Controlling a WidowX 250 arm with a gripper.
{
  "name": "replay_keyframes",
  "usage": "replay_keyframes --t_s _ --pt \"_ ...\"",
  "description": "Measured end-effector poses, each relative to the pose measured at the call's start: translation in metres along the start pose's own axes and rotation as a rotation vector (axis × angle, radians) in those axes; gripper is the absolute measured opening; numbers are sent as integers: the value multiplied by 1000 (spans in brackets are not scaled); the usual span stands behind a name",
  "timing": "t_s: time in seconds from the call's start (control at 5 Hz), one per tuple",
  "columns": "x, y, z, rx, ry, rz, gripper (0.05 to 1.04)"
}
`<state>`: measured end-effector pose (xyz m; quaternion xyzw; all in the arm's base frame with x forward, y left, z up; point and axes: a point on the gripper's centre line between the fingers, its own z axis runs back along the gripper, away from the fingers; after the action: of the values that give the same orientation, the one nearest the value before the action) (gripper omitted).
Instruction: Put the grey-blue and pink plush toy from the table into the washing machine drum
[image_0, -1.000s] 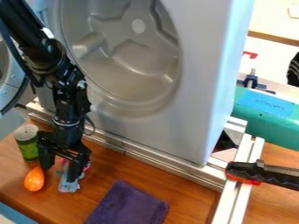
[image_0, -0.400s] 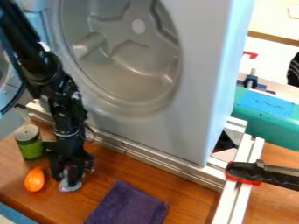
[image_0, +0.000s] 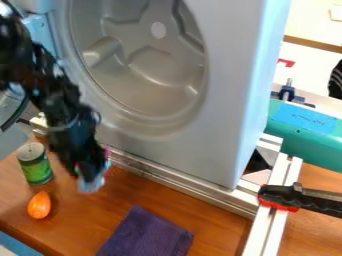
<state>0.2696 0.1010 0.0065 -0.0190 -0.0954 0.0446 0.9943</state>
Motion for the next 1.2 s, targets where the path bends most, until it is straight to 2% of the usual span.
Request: replay_keyframes --t_s 0.2,0.4,0.6,0.8,1.0,1.2 --pt "21 -8 16 -8 -80 -36 395" --pt "61 -23 32 15 -151 -90 395" --pt "92 -27 34 9 -254 -123 395" --pt "124 -28 30 15 -245 -136 395" --pt "138 -27 21 39 -226 -139 395" --pt "149 -25 9 40 -244 -146 395"
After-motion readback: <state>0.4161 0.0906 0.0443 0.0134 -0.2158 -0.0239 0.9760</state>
